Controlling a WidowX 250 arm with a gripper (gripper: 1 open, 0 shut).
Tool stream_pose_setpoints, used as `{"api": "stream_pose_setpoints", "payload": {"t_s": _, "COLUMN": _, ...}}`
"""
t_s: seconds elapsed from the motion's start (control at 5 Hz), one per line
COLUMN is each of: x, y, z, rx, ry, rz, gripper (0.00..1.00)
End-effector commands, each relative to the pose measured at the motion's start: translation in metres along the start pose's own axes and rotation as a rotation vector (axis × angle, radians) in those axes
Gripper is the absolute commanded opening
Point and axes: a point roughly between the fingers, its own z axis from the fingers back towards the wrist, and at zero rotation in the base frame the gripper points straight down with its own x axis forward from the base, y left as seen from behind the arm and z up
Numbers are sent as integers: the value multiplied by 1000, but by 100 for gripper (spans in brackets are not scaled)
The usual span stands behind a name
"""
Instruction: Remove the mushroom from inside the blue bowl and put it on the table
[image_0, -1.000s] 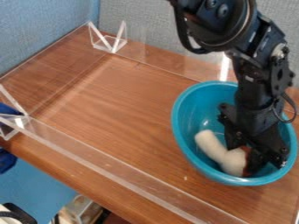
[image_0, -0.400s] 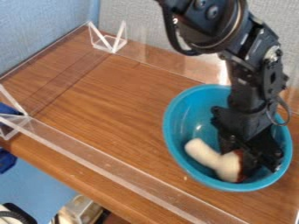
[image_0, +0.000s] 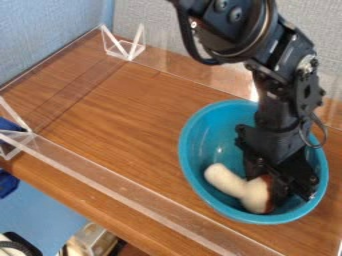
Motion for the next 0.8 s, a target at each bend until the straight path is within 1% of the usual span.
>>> {"api": "stream_pose_setpoints", "payload": {"t_s": 0.0, "x": -6, "y": 6, "z": 0, "rx": 2, "ry": 16, "rz": 21, "gripper": 0}}
{"api": "stream_pose_setpoints", "payload": {"t_s": 0.6, "x": -8, "y": 11, "z": 2, "rx": -2, "ry": 13, "rz": 44, "gripper": 0}}
